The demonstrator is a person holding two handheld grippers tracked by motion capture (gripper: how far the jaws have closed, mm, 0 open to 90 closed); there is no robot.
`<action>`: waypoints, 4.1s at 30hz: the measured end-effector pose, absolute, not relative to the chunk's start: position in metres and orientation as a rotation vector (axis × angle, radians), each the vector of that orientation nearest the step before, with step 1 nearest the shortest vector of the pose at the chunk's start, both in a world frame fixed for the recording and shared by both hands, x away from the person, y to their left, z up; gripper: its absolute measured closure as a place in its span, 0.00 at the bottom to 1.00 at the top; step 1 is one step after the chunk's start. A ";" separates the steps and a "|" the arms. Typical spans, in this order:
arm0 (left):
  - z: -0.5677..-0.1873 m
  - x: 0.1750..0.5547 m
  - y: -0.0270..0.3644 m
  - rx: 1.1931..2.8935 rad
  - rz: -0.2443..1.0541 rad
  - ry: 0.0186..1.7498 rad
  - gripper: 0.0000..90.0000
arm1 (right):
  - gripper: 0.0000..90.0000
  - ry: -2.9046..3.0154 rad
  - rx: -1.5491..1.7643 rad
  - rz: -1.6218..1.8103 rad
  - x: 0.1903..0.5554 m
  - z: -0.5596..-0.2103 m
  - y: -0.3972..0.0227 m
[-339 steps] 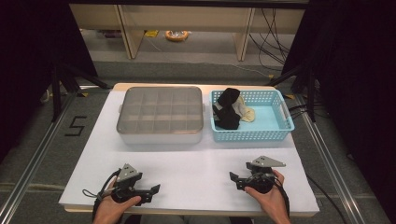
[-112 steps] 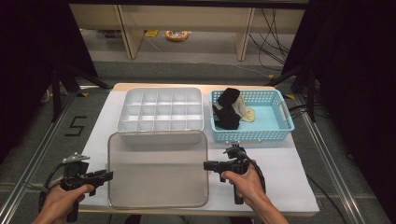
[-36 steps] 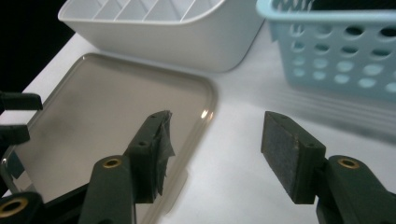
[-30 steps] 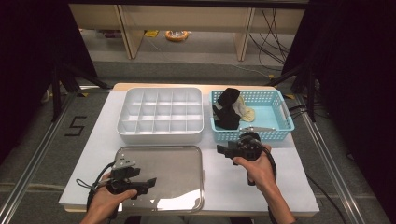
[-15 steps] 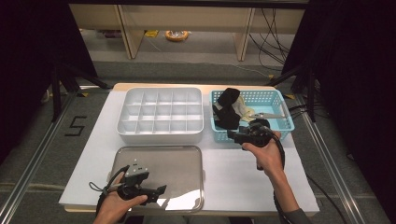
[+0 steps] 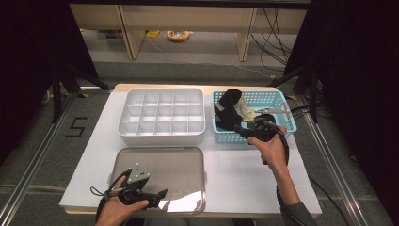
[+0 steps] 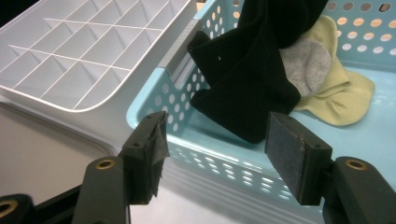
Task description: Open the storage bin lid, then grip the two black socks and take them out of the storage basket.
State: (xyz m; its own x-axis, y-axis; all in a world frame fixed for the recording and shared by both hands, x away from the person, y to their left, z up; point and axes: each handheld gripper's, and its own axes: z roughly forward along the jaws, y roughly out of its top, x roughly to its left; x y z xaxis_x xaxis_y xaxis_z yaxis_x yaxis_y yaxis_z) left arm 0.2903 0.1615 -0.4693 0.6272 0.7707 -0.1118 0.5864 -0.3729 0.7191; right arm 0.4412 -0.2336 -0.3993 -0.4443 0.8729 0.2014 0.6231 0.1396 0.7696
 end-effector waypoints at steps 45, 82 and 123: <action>-0.469 0.286 0.161 2.105 0.340 1.010 0.18 | 0.69 2.135 1.642 0.839 0.556 -0.402 -0.198; -0.470 0.285 0.159 2.135 0.324 0.988 0.18 | 0.99 2.017 1.519 0.882 0.544 -0.318 -0.239; -0.472 0.286 0.158 2.134 0.324 0.988 0.18 | 0.99 2.108 1.233 1.119 0.410 -0.280 -0.273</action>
